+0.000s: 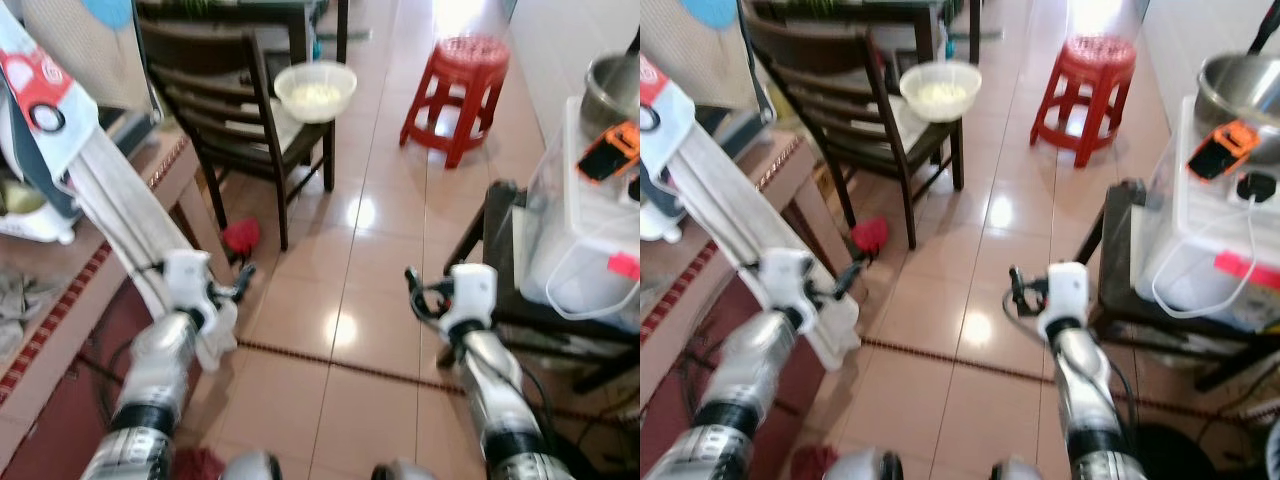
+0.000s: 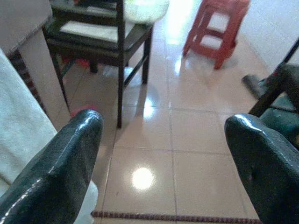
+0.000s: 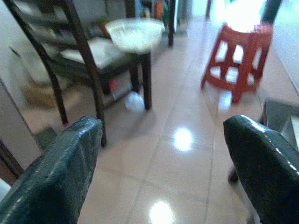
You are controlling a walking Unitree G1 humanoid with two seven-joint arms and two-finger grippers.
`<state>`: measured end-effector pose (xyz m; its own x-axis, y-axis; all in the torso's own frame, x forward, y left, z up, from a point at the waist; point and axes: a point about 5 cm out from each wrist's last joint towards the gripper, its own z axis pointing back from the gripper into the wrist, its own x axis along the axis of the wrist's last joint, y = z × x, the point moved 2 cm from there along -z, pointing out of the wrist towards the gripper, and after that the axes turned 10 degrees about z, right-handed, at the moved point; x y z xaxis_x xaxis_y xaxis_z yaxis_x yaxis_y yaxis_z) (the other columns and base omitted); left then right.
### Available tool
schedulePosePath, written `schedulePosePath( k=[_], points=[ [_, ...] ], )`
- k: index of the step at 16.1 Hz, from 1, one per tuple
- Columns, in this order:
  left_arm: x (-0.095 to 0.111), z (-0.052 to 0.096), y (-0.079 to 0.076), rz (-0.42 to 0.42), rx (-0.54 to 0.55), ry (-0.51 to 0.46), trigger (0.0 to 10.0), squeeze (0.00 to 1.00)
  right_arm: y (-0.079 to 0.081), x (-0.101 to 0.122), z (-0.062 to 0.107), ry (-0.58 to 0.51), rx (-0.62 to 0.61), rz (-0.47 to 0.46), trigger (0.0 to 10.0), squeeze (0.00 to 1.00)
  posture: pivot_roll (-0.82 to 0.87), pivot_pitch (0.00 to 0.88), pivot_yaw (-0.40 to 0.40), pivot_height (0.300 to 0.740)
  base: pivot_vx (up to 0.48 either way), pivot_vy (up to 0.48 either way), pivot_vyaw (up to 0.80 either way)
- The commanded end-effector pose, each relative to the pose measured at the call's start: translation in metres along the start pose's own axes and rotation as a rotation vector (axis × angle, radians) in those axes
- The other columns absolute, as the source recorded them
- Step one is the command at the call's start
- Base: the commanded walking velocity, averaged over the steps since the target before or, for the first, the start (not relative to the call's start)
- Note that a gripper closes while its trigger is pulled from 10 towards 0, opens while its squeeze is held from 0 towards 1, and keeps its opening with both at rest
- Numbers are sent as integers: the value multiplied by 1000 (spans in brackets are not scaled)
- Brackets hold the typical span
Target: Kitchen organization
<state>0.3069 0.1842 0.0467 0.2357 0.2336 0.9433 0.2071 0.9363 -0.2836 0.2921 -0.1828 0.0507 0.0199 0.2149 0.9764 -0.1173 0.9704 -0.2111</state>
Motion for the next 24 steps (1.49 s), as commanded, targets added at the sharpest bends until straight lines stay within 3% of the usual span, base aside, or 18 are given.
schedulePosePath(
  k=[1,3,4,5,7,9,10,12,18,20,22,24],
  points=[
    [7,1,-4,-7,-34,-7,10000,0,2,13,-2,-38,17,-9,10000,0,-32,0,34,740,0,0,0],
    [9,31,-15,-38,-28,-52,10000,0,-6,18,25,-44,-44,81,10000,0,-45,0,42,740,0,0,0],
    [9,39,-17,-34,-11,-67,10000,0,-11,17,32,-30,-92,99,10000,0,-49,0,46,740,0,0,0],
    [17,52,-18,-73,25,-144,10000,0,-16,13,44,0,-137,70,10000,0,-52,0,53,740,0,0,0],
    [19,58,-11,-84,94,-153,10000,0,-22,8,50,52,-172,89,10000,0,-52,0,56,740,0,0,0],
    [19,61,-10,-77,110,-129,10000,0,-20,10,51,65,-167,97,10000,0,-49,0,58,740,0,0,0],
    [16,60,-16,-117,46,-91,10000,0,-14,16,47,36,-126,129,10000,0,-46,0,58,740,0,0,0],
    [13,60,-17,-127,44,-57,10000,0,-12,17,46,29,-112,133,10000,0,-43,0,55,740,0,0,603],
    [0,59,-18,-49,91,35,10000,0,-4,11,52,70,-87,140,10000,0,-32,0,52,740,0,0,800],
    [-2,51,-25,-137,61,34,10000,0,0,15,45,55,-91,133,10000,0,-32,0,63,740,0,0,800],
    [-5,50,-27,-110,42,58,10000,0,-1,14,42,64,-118,96,10000,0,-41,0,69,740,0,0,800],
    [-4,49,-27,-133,64,53,10000,0,1,18,38,47,-106,123,10000,0,-39,0,70,740,0,0,800]
  ],
)
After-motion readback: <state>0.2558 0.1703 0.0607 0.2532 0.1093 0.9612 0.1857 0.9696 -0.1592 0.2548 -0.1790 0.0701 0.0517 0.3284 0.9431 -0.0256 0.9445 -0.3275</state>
